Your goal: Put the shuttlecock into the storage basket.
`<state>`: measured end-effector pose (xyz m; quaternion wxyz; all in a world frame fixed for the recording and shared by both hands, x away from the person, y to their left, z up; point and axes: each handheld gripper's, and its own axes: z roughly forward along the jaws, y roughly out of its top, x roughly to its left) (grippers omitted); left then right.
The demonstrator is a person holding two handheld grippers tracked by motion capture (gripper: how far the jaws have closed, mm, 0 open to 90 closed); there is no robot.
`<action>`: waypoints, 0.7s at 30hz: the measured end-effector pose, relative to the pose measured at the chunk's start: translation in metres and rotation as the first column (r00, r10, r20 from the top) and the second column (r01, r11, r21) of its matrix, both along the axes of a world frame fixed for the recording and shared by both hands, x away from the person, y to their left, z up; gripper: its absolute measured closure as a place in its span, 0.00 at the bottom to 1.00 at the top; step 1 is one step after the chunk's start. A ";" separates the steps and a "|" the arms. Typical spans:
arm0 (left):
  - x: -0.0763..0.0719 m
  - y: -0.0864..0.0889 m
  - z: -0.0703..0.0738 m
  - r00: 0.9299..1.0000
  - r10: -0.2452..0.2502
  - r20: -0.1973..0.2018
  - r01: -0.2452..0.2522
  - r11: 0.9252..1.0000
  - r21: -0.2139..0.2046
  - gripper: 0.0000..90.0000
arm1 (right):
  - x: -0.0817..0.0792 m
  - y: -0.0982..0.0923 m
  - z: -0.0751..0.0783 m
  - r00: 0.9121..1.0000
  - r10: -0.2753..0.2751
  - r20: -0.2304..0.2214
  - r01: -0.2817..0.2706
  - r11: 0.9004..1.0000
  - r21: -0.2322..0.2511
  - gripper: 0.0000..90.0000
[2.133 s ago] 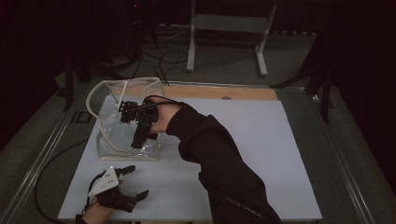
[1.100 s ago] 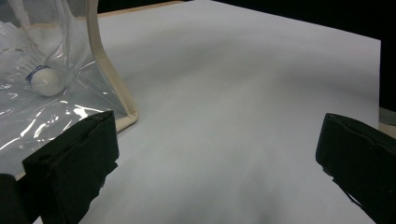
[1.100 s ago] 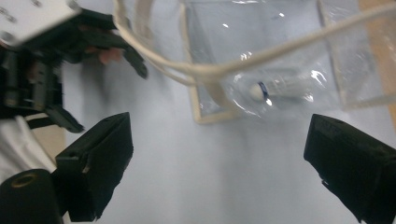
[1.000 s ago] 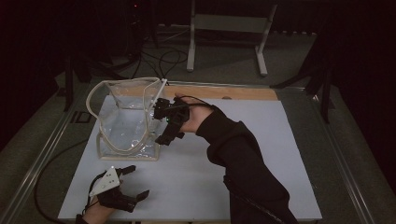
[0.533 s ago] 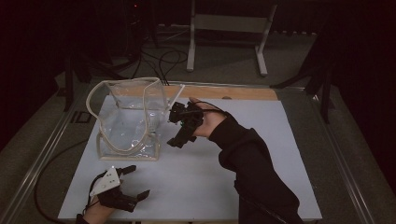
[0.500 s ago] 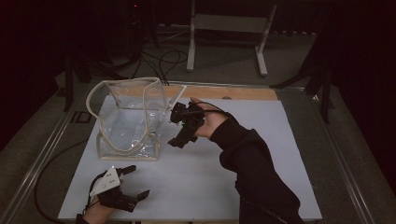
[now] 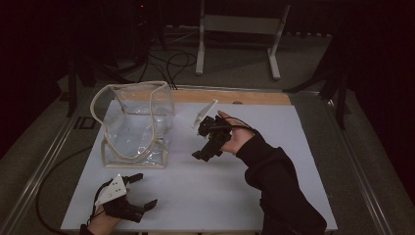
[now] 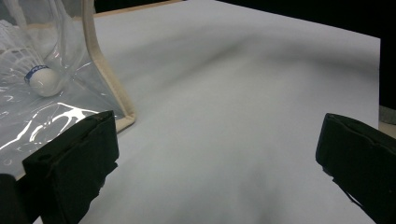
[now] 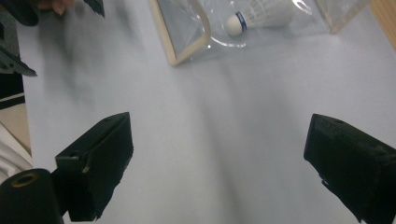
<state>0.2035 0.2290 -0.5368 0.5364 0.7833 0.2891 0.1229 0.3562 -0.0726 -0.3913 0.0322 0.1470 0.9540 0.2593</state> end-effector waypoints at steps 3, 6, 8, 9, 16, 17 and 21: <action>0.000 0.000 0.000 1.000 0.000 -0.001 0.000 1.000 0.000 0.01 | -0.001 -0.009 -0.007 1.000 -0.012 0.000 0.012 1.000 0.001 0.09; 0.000 0.000 0.000 1.000 -0.002 -0.001 0.002 1.000 0.004 0.01 | -0.001 -0.019 -0.013 0.999 -0.033 -0.001 0.033 0.999 0.012 0.09; 0.000 0.000 0.000 1.000 -0.001 -0.001 0.001 1.000 0.003 0.01 | -0.002 -0.025 -0.016 0.999 -0.042 0.000 0.042 0.999 0.025 0.09; 0.000 0.000 0.000 1.000 0.001 -0.002 -0.001 1.000 0.001 0.01 | -0.002 -0.028 -0.018 0.999 -0.051 0.008 0.051 0.998 0.027 0.09; 0.000 0.000 0.000 1.000 0.001 -0.001 -0.001 1.000 0.002 0.01 | -0.008 -0.048 -0.028 0.997 -0.077 -0.005 0.077 0.996 0.044 0.09; 0.000 0.000 0.000 1.000 0.002 -0.001 -0.002 1.000 0.001 0.01 | -0.010 -0.051 -0.030 0.997 -0.081 0.006 0.081 0.996 0.045 0.09; 0.000 0.000 0.000 1.000 -0.001 -0.002 0.001 1.000 0.001 0.01 | -0.014 -0.062 -0.036 0.995 -0.102 0.006 0.101 0.993 0.060 0.09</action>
